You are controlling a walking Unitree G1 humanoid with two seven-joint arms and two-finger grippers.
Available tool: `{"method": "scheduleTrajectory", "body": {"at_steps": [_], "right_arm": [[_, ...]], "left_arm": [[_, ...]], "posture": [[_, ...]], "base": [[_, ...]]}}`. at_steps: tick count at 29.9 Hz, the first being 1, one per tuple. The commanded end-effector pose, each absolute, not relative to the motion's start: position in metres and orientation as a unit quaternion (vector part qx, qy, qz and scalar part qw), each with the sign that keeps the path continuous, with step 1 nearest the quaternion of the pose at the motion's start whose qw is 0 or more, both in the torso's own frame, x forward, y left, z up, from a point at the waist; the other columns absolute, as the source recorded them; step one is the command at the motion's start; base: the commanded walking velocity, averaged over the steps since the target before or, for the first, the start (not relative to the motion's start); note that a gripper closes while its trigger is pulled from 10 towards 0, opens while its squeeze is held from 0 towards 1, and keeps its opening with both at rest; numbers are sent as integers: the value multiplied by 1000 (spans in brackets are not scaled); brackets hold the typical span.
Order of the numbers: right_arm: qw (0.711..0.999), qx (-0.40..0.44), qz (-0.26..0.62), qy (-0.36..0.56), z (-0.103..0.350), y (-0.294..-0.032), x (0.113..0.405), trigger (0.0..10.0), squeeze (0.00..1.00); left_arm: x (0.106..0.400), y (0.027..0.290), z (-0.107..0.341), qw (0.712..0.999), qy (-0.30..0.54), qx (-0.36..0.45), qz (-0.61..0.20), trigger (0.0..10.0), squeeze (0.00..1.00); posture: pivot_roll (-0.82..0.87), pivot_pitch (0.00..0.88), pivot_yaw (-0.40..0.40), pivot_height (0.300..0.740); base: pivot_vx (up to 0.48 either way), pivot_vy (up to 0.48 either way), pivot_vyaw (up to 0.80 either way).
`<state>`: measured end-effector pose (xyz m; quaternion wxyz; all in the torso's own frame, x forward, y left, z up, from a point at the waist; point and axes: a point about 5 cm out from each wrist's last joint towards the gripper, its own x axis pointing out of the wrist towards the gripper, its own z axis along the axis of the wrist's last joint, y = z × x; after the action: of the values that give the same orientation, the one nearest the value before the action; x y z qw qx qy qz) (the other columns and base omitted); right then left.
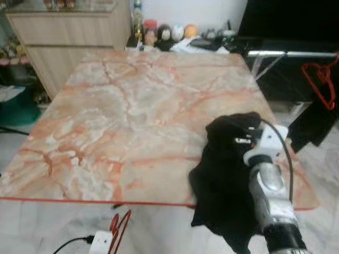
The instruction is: Hang hanger
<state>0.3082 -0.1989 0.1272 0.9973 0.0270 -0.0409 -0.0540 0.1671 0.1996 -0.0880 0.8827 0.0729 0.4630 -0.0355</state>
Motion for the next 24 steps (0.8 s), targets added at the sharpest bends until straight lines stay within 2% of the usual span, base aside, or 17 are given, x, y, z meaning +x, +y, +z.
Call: {"method": "scheduleTrajectory", "body": {"at_steps": [1,4,5,14,15,24], "right_arm": [[997,31,-53,-37,129,-197,306,10000,0],[997,41,-57,-29,127,-196,299,10000,0],[997,50,-57,-24,126,-194,296,10000,855],[997,52,-57,-23,125,-193,295,10000,855],[997,47,-57,-8,122,-191,293,10000,1000],[997,33,-59,40,116,-193,282,10000,1000]], "left_arm": [[161,198,-91,875,474,83,-48,10000,0],[158,194,-93,873,478,84,-51,10000,0],[157,191,-94,871,481,84,-54,10000,0],[156,191,-94,871,482,84,-55,10000,0],[161,186,-93,870,483,84,-58,10000,0],[178,170,-89,872,478,83,-67,10000,0]], "posture": [[24,42,-32,740],[23,37,-33,740],[24,37,-33,740],[25,36,-34,740],[29,32,-38,740],[26,37,-41,740]], "base": [[0,0,0],[0,0,0],[0,0,0],[0,0,0],[0,0,0],[0,0,0]]}}
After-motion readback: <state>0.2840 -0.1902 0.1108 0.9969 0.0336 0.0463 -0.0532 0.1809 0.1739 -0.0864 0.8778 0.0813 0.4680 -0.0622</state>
